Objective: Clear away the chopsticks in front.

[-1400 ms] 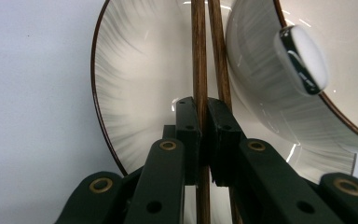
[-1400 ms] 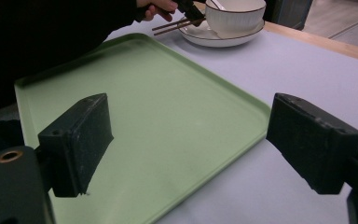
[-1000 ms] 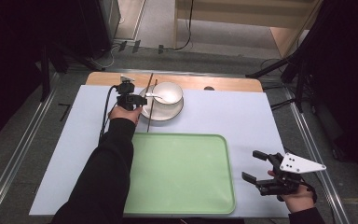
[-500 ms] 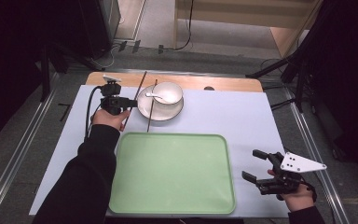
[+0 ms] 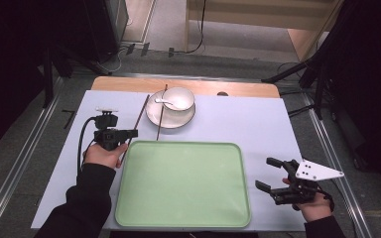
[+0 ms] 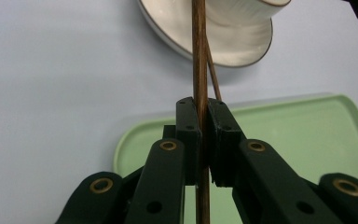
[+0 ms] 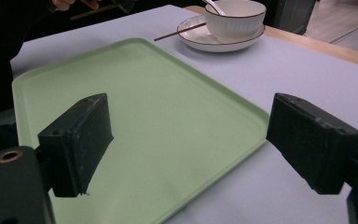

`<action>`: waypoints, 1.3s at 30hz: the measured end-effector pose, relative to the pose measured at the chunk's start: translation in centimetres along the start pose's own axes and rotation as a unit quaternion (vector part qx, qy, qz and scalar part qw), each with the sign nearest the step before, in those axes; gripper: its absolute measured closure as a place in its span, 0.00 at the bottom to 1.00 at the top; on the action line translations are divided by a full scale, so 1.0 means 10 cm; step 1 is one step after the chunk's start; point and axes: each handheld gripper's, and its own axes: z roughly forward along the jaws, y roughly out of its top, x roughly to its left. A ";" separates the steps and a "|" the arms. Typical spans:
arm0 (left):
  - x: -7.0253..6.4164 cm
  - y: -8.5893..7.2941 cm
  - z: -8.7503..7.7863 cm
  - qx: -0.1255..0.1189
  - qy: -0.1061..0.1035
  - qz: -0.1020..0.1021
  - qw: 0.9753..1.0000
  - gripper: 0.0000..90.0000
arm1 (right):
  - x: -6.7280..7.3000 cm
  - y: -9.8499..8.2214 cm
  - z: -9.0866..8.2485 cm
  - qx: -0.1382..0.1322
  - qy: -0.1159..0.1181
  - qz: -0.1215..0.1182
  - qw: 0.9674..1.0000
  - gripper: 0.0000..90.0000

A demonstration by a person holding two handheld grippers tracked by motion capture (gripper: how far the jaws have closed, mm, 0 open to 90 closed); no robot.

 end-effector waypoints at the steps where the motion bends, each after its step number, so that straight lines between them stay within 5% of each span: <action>1: 0.00 0.00 0.00 0.000 0.000 0.000 1.000 0.95 | 0.00 0.00 0.00 0.000 0.000 0.000 1.000 0.16; 13: -0.09 -0.72 -0.21 0.035 -0.007 -0.022 0.999 0.95 | 0.02 0.06 0.08 0.001 0.013 -0.011 1.000 0.16; 22: -0.11 -1.02 -0.24 0.052 0.014 -0.024 0.998 0.95 | 0.03 0.08 0.11 0.003 0.016 -0.017 1.000 0.16; 39: -0.16 -1.12 0.02 0.086 0.031 -0.022 0.996 0.93 | 0.04 0.09 0.11 0.006 0.017 -0.020 1.000 0.16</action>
